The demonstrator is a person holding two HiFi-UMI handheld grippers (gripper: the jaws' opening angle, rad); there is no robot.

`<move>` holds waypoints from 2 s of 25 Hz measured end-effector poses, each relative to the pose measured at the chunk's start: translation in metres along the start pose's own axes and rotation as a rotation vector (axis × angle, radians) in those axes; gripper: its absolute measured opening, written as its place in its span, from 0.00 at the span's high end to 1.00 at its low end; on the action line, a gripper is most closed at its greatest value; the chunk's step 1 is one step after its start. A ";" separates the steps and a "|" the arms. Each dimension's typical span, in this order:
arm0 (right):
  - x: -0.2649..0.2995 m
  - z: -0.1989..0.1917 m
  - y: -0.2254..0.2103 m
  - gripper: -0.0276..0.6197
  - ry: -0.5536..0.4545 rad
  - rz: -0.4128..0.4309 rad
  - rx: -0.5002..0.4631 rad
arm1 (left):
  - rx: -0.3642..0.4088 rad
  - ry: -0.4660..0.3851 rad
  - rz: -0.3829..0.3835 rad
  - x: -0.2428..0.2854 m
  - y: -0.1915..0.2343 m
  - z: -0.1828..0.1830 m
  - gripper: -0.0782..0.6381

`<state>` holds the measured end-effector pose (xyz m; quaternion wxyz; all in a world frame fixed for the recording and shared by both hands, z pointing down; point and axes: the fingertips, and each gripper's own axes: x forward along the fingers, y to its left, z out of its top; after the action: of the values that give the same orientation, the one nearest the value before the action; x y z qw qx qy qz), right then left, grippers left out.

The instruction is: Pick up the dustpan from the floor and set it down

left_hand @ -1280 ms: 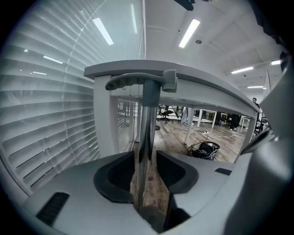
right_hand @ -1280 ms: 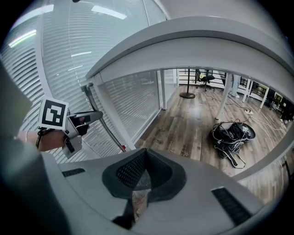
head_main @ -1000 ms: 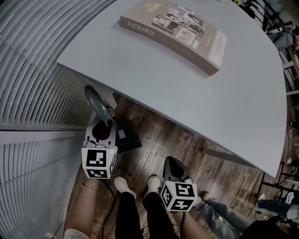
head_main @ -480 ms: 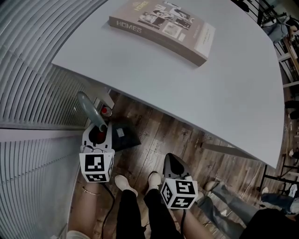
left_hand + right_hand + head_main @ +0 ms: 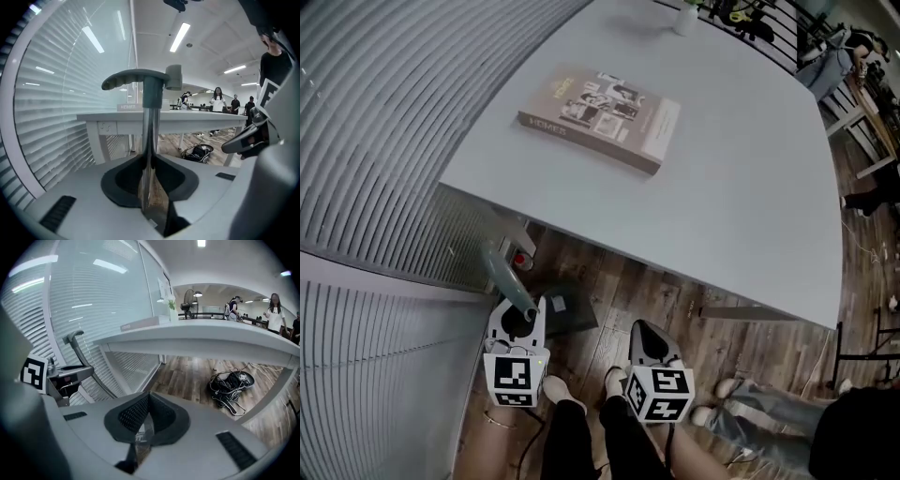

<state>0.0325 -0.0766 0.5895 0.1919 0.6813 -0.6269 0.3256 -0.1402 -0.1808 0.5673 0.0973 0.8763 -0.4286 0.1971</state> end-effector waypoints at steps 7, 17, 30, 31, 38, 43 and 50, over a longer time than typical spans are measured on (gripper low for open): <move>-0.062 0.072 0.007 0.91 -0.082 0.011 -0.019 | 0.007 -0.047 -0.038 -0.042 -0.026 0.096 0.76; -0.158 0.168 0.022 0.91 -0.254 0.024 -0.091 | 0.034 -0.108 -0.035 -0.094 -0.057 0.203 0.76; -0.221 0.157 -0.041 0.91 -0.309 -0.165 0.021 | 0.143 -0.134 -0.231 -0.104 -0.136 0.217 0.76; -0.224 0.152 -0.050 0.91 -0.305 -0.181 0.033 | 0.152 -0.130 -0.251 -0.101 -0.145 0.215 0.76; -0.243 0.113 -0.111 0.91 -0.276 -0.260 0.114 | 0.209 -0.080 -0.368 -0.093 -0.207 0.188 0.76; -0.254 0.083 -0.149 0.91 -0.257 -0.297 0.169 | 0.232 -0.059 -0.413 -0.084 -0.241 0.171 0.76; -0.258 0.036 -0.194 0.91 -0.212 -0.338 0.233 | 0.264 -0.040 -0.505 -0.071 -0.299 0.148 0.76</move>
<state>0.2296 0.1142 0.4158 0.0966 0.8245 -0.4788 0.2856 0.0954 0.0030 0.4024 0.0201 0.9641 -0.1694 0.2034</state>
